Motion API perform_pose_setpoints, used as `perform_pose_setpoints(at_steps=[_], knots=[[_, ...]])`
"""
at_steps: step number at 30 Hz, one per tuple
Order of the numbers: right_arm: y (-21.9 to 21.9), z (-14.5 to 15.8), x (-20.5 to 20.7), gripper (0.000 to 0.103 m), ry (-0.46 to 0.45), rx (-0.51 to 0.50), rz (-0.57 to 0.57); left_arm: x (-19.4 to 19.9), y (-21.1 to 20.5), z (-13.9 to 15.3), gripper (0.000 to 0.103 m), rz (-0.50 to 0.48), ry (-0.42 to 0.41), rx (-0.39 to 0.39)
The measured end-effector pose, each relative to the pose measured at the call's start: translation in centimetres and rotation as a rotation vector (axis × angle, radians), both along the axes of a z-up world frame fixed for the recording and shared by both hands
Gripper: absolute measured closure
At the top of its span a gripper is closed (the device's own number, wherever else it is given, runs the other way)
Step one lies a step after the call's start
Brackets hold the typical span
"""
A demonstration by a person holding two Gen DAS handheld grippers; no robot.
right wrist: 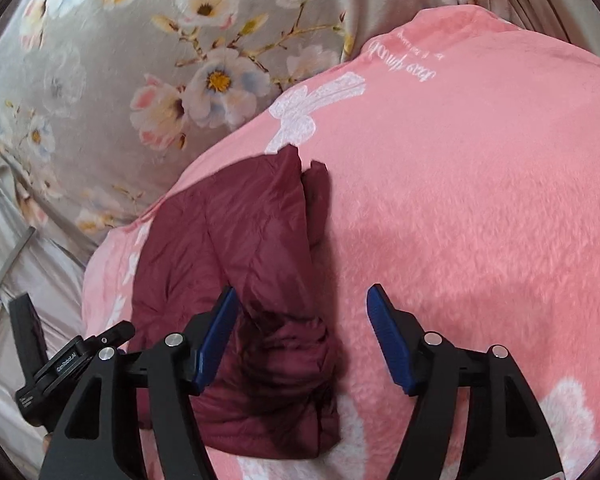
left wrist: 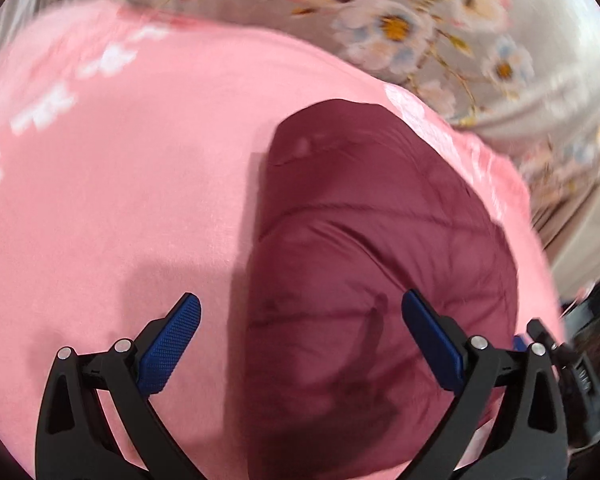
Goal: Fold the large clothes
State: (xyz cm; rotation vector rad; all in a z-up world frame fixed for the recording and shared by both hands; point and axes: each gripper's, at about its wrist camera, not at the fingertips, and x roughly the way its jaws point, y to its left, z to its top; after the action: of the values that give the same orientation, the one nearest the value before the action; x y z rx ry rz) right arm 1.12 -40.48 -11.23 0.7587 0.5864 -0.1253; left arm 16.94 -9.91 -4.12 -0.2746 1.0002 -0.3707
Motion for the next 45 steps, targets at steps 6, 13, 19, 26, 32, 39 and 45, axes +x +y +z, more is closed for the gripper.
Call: perform_pose_setpoints(at_steps=[6, 13, 19, 26, 32, 39, 45], knots=[[-2.9, -1.2, 5.0, 0.033, 0.026, 0.248, 0.07, 3.7, -0.1, -2.9, 0.005, -0.025, 0.159, -0.192], [-1.6, -3.2, 7.9, 0.03, 0.012, 0.297, 0.119, 4.7, -3.2, -3.8, 0.005, -0.073, 0.149, -0.174], [-0.2, -3.4, 8.8, 0.034, -0.027, 0.243, 0.161, 4.7, -4.0, -3.6, 0.005, -0.101, 0.094, -0.143], [-0.4, -2.3, 7.8, 0.079, -0.108, 0.265, 0.183, 2.8, -4.0, 0.5, 0.044, -0.181, -0.048, -0.106], [1.8, 3.8, 6.3, 0.082, -0.217, 0.152, 0.194, 0.7, -2.6, 7.3, 0.047, -0.252, -0.215, -0.127], [6.4, 13.7, 4.4, 0.082, -0.384, -0.02, 0.226, -1.7, 1.6, 16.2, 0.045, -0.296, -0.475, -0.105], [12.0, 19.9, 4.8, 0.081, -0.508, -0.122, 0.285, -1.3, 8.1, 20.5, 0.044, -0.281, -0.623, -0.113]])
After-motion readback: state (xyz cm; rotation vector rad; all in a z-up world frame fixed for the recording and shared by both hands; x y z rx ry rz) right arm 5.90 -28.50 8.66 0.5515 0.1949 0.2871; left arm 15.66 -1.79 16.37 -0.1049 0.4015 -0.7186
